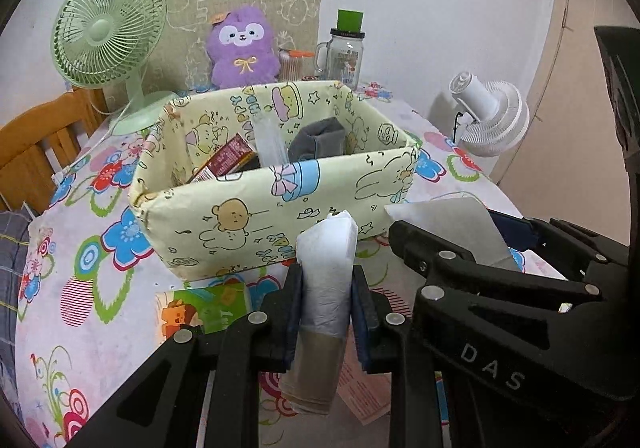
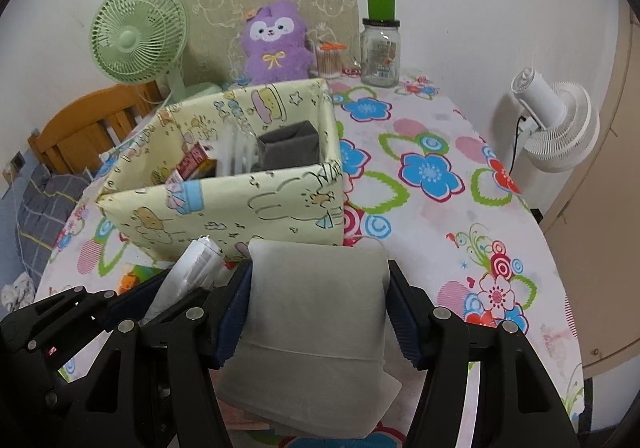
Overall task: Organize soft objects
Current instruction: 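Lift and carry the white roll and white pad over the box with both tools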
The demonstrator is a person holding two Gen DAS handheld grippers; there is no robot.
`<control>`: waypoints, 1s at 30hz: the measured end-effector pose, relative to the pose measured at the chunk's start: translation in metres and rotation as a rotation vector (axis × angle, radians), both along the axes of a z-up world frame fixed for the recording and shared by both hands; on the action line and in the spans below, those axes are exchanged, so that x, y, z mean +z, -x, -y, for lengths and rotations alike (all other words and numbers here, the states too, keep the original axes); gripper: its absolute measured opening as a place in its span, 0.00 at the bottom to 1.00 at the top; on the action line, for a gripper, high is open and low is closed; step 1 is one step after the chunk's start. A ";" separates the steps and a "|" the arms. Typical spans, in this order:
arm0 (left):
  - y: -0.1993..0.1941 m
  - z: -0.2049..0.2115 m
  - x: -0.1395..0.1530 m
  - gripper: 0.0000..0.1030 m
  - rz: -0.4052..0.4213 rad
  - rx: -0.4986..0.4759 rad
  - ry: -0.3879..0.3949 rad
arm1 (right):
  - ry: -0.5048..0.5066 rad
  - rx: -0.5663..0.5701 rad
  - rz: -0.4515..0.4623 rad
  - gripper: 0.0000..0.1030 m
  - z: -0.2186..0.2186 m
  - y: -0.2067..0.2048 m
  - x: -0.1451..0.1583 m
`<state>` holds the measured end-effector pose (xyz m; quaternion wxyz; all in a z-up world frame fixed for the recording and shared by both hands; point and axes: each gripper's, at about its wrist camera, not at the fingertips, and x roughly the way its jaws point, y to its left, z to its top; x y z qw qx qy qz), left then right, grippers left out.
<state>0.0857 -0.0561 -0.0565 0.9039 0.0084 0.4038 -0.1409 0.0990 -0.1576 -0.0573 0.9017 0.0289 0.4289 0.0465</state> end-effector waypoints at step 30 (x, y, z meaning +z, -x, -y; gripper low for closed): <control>-0.002 -0.004 0.062 0.21 0.120 0.001 0.001 | 0.002 0.010 0.127 0.64 -0.007 0.002 0.066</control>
